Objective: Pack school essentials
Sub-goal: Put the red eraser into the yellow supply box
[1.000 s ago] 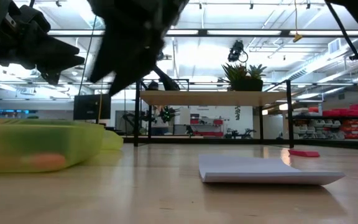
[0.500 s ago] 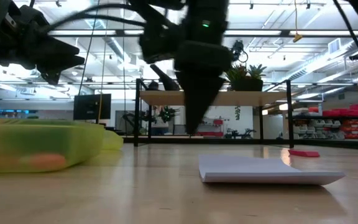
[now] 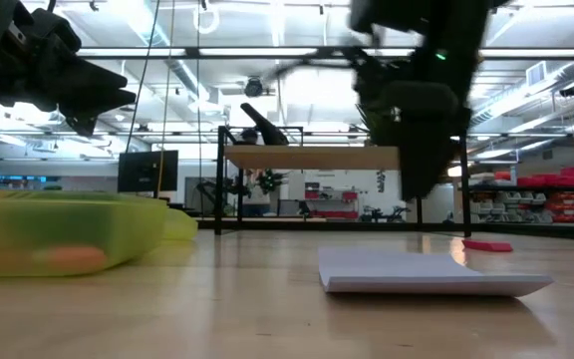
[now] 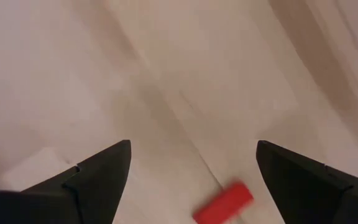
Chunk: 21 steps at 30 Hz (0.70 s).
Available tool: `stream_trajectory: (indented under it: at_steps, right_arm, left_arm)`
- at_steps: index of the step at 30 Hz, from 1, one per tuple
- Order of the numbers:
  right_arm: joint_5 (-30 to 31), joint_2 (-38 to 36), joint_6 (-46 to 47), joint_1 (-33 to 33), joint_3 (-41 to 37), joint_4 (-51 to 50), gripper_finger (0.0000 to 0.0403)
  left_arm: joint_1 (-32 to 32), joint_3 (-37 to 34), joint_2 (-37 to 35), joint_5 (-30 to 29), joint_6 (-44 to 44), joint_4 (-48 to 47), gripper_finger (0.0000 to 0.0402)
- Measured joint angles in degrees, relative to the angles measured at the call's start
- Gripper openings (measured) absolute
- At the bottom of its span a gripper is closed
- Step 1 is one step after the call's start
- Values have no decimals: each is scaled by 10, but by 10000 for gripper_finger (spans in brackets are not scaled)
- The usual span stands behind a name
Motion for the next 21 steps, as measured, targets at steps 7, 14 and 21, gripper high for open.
stream_trajectory:
  at_steps: [7, 14, 21]
  right_arm:
    - [-4, -61, 165, 0, -101, 0, 353]
    - [-39, -51, 210, 3, -113, 3, 353]
    - [-52, -43, 226, 3, -113, 6, 353]
  left_arm:
    - [0, 0, 0, 0, 0, 0, 146]
    - [0, 0, 0, 0, 0, 0, 153]
    - [0, 0, 0, 0, 0, 0, 146]
